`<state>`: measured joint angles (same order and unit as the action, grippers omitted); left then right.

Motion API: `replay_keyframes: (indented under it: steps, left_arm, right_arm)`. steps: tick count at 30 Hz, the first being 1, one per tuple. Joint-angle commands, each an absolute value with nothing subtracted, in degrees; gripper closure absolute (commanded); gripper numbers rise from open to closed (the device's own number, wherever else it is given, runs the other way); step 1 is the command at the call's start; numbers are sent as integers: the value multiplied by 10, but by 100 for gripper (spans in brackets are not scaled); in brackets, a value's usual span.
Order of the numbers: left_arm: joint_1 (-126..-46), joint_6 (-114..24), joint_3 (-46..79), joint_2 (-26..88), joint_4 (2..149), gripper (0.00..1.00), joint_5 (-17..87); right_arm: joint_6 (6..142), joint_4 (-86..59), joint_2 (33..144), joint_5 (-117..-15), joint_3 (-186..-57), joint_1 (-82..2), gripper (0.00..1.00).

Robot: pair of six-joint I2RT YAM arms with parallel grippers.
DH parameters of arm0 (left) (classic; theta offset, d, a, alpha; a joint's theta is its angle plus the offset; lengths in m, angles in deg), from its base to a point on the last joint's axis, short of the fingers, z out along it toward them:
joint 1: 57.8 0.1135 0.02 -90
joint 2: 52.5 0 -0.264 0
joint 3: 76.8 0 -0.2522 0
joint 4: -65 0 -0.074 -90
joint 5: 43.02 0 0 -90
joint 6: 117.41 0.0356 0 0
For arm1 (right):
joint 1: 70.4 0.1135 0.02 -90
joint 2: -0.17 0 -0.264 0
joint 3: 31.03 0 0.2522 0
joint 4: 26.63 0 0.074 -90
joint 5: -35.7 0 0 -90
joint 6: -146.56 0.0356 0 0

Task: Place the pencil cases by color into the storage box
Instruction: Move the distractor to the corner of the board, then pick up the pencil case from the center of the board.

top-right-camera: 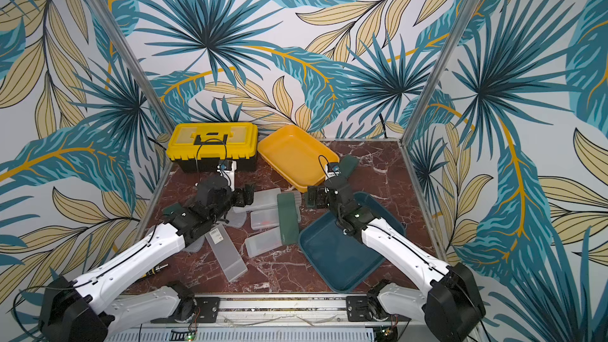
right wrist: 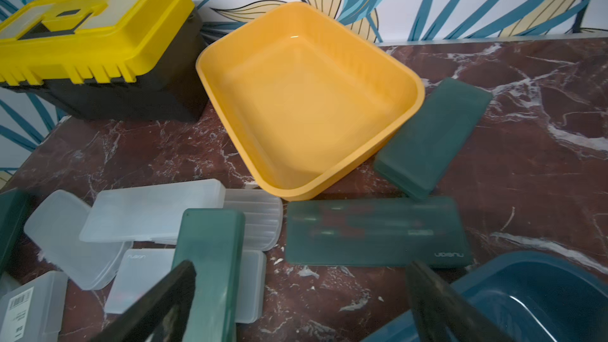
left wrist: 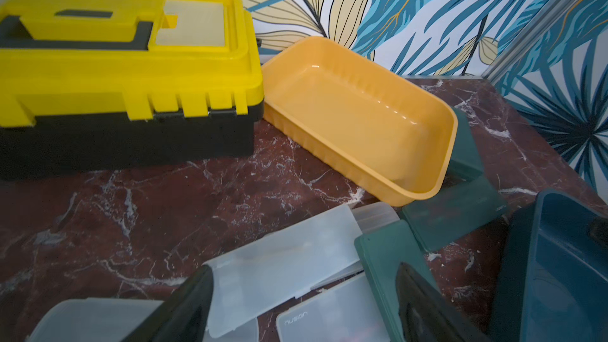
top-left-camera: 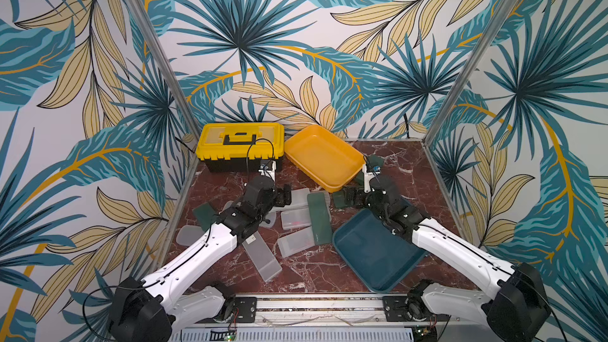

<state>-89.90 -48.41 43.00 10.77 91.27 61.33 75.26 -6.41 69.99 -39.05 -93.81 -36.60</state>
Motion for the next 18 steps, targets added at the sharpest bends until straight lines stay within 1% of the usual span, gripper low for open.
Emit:
replay_keyframes:
  steps: [1,5,10,18]
  left_arm:
    - [-901,-517,460,86,949,13,631]
    - [-897,-520,461,75,980,13,658]
    - [-855,-530,462,60,980,13,598]
    - [-788,-560,492,38,954,13,508]
  right_arm:
    - [766,-25,728,-352,-965,-325,1]
    - [768,11,775,-320,-1003,-271,1]
    - [778,28,830,-288,-1040,-207,1]
    - [809,52,877,-308,-1069,-192,1]
